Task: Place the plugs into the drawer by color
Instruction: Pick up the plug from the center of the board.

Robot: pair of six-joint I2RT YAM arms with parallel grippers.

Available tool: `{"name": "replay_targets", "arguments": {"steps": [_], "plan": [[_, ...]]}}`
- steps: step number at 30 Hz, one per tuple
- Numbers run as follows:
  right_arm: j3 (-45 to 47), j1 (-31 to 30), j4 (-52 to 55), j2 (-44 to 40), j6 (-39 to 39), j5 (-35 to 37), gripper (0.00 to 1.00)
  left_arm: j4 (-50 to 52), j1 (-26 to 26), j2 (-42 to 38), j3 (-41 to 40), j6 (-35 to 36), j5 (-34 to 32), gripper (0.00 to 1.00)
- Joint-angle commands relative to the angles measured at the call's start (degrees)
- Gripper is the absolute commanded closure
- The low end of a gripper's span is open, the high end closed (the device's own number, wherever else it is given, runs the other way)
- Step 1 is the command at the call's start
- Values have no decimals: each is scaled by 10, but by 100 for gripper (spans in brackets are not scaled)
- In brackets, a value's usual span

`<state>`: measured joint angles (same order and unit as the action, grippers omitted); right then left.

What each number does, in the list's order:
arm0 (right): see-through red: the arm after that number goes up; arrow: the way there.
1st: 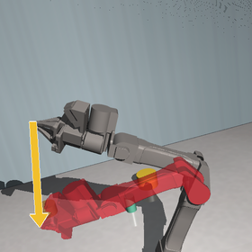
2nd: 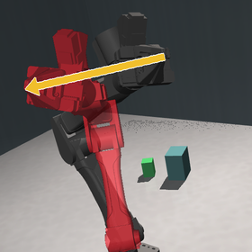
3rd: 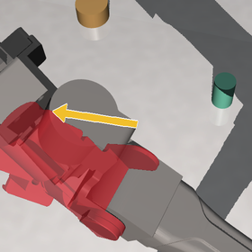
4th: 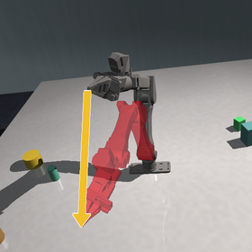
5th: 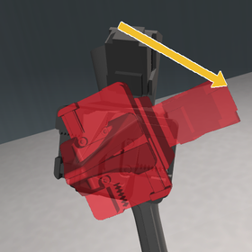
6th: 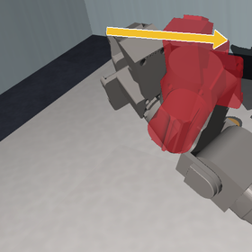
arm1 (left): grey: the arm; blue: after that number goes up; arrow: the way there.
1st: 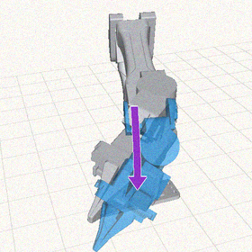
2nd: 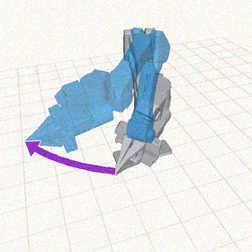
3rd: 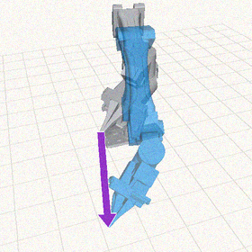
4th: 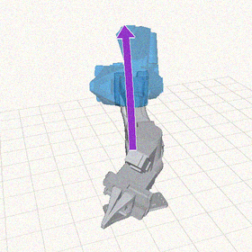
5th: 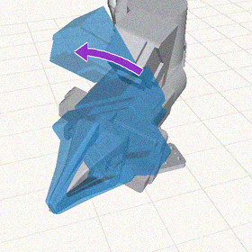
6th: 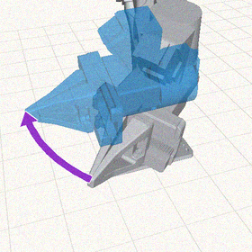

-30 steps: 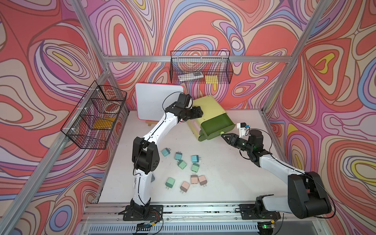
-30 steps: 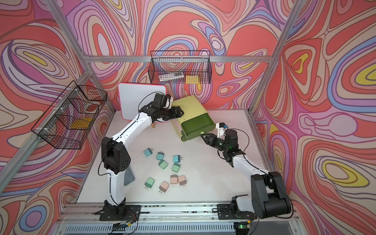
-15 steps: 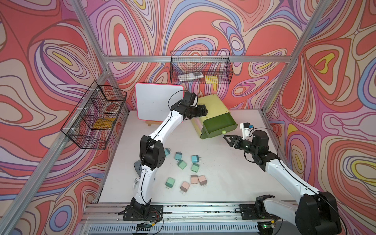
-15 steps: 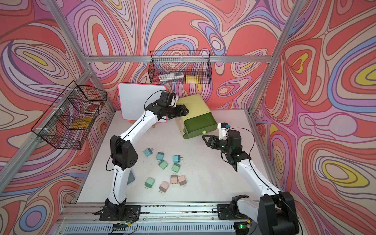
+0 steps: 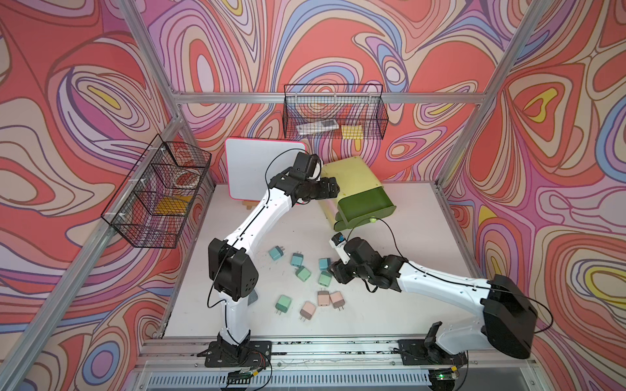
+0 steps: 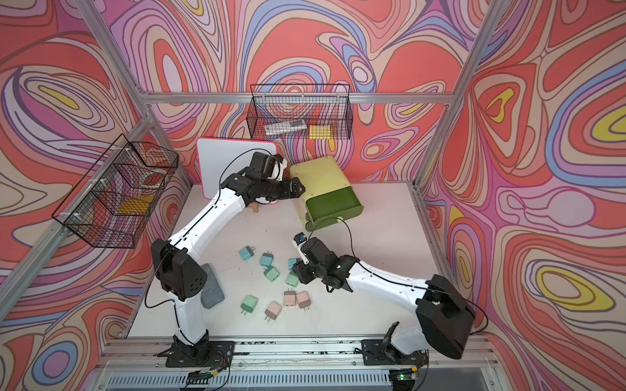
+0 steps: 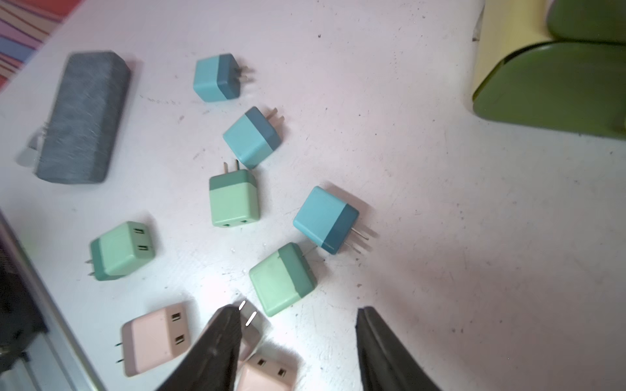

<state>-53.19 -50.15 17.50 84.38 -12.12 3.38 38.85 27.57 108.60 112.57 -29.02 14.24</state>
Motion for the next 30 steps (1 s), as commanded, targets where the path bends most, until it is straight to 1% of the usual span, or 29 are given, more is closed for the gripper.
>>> {"name": "replay_targets", "arguments": {"steps": [1,7,15,21,30], "plan": [[-55,1,66,46,74,76,48,12,-13,-41,-45,22,-16,12],[-122,-1,106,117,130,75,50,2,-33,-68,-95,14,3,12],[-194,0,145,201,155,59,50,-7,-43,-80,-121,8,20,12],[-217,0,154,230,156,34,49,-6,-48,-87,-126,7,25,12],[-227,2,161,255,154,38,48,-10,-48,-95,-134,5,30,11]]}}
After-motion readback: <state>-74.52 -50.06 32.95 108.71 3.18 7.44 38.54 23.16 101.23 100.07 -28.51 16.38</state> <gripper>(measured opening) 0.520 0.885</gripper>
